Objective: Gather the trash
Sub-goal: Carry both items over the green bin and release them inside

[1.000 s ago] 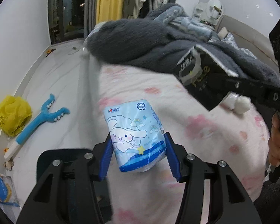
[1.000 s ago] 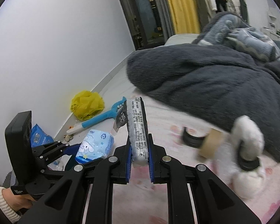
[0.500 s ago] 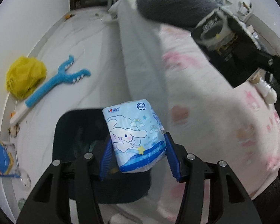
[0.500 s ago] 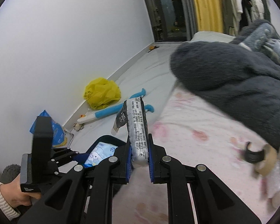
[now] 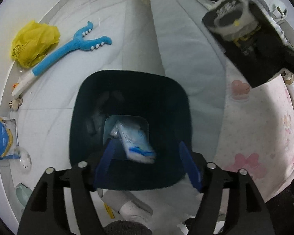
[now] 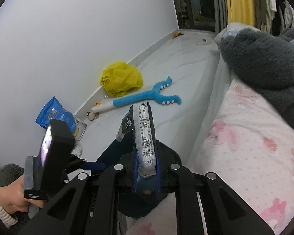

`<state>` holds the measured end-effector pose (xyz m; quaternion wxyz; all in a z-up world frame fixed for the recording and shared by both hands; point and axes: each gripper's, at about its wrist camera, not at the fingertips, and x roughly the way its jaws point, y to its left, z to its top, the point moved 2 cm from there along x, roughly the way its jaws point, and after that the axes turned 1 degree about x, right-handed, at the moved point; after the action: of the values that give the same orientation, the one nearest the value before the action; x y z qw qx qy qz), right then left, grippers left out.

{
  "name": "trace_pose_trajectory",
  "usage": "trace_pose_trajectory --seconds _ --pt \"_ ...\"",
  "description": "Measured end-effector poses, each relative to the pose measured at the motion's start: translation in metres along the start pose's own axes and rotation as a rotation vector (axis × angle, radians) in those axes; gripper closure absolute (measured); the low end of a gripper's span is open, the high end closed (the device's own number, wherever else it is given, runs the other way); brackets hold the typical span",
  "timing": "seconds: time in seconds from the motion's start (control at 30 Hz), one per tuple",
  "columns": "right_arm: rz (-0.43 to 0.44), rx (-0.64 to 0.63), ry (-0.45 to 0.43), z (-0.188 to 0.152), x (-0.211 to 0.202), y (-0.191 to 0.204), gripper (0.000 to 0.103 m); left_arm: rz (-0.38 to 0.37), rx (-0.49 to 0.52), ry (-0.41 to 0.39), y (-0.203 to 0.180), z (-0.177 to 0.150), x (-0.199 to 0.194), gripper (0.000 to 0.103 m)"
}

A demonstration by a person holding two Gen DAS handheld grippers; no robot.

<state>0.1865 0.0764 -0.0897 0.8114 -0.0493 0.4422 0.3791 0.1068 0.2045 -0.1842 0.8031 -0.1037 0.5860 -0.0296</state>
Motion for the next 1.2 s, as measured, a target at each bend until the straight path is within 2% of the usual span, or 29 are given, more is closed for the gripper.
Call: trace_pose_trajectory --seconds 0.17,0.47,0.63,0.87,1.2 --pt "0.0 0.016 0.061 -0.004 0.024 0.006 0.088 -0.007 -0.025 -0.029 0.017 0.0 -0.012 0.027" --pt "-0.012 0.019 0.184 -0.015 0.075 0.019 0.088 -0.008 -0.052 -0.147 0.041 0.001 -0.043 0.026" --pt "-0.014 0.015 0.241 -0.024 0.099 0.025 0.088 -0.007 -0.033 -0.222 0.048 0.0 -0.062 0.026" --pt "-0.029 -0.002 0.301 -0.032 0.123 0.035 0.088 0.03 0.01 -0.312 0.055 -0.003 -0.083 0.03" --pt "-0.068 -0.004 0.379 -0.045 0.145 0.038 0.086 0.015 0.02 -0.428 0.057 0.0 -0.112 0.032"
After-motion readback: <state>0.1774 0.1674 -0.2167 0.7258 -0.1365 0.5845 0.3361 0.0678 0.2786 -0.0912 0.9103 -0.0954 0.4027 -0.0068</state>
